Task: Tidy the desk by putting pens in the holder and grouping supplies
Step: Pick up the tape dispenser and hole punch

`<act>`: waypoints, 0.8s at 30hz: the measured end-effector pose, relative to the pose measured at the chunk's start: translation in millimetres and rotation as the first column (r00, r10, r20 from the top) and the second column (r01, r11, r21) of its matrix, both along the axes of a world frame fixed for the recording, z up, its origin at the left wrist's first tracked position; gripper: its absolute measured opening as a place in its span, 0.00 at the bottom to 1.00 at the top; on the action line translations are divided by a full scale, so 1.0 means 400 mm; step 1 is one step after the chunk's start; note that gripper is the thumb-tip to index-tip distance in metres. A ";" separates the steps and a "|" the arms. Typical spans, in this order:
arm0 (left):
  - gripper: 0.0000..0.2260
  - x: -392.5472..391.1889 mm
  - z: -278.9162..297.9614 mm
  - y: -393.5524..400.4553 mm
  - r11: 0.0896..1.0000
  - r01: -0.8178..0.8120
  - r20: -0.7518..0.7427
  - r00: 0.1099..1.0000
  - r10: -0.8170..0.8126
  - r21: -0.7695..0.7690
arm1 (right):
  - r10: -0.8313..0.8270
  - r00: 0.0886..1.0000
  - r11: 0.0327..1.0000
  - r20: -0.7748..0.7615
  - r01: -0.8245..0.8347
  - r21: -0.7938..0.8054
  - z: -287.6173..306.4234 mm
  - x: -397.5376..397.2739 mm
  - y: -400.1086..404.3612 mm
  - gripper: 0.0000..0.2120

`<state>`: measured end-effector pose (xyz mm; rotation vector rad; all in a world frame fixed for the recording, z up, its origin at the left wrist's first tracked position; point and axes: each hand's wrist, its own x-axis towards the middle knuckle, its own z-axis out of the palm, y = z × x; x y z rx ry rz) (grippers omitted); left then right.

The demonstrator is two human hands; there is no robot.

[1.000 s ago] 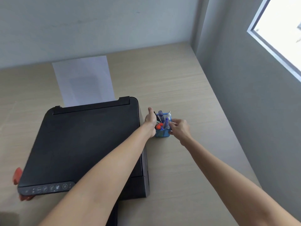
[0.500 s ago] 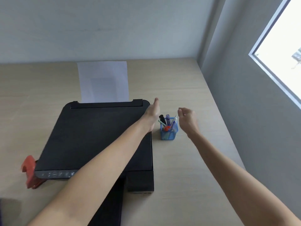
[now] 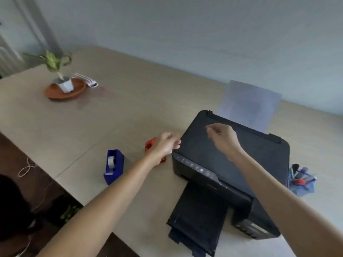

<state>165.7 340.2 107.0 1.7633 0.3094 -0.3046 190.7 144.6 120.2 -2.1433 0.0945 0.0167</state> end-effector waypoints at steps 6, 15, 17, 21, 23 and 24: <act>0.21 -0.075 -0.207 0.392 0.745 -0.216 -0.024 0.955 0.297 0.631 | 0.178 0.973 0.980 -0.145 -0.189 -0.065 -0.118 0.044 0.369 0.14; 0.27 -0.039 -0.354 0.560 0.742 -0.176 -0.166 0.917 0.362 0.646 | -0.062 0.883 0.990 -0.466 -0.004 -0.140 -0.387 0.159 0.570 0.20; 0.27 -0.026 -0.361 0.576 0.721 -0.141 -0.162 0.928 0.335 0.678 | -0.112 0.876 0.989 -0.469 0.054 -0.136 -0.454 0.190 0.559 0.17; 0.26 -0.027 -0.372 0.608 0.700 -0.096 -0.137 0.953 0.269 0.708 | -0.107 0.875 0.989 -0.471 0.144 0.042 -0.397 0.161 0.598 0.08; 0.24 -0.035 -0.369 0.628 0.713 -0.110 -0.129 0.954 0.272 0.692 | -0.068 0.902 0.992 -0.426 0.105 0.065 -0.367 0.158 0.608 0.05; 0.22 -0.038 -0.362 0.635 0.740 -0.127 -0.131 0.951 0.280 0.660 | -0.056 0.914 0.993 -0.401 0.093 0.074 -0.344 0.156 0.608 0.01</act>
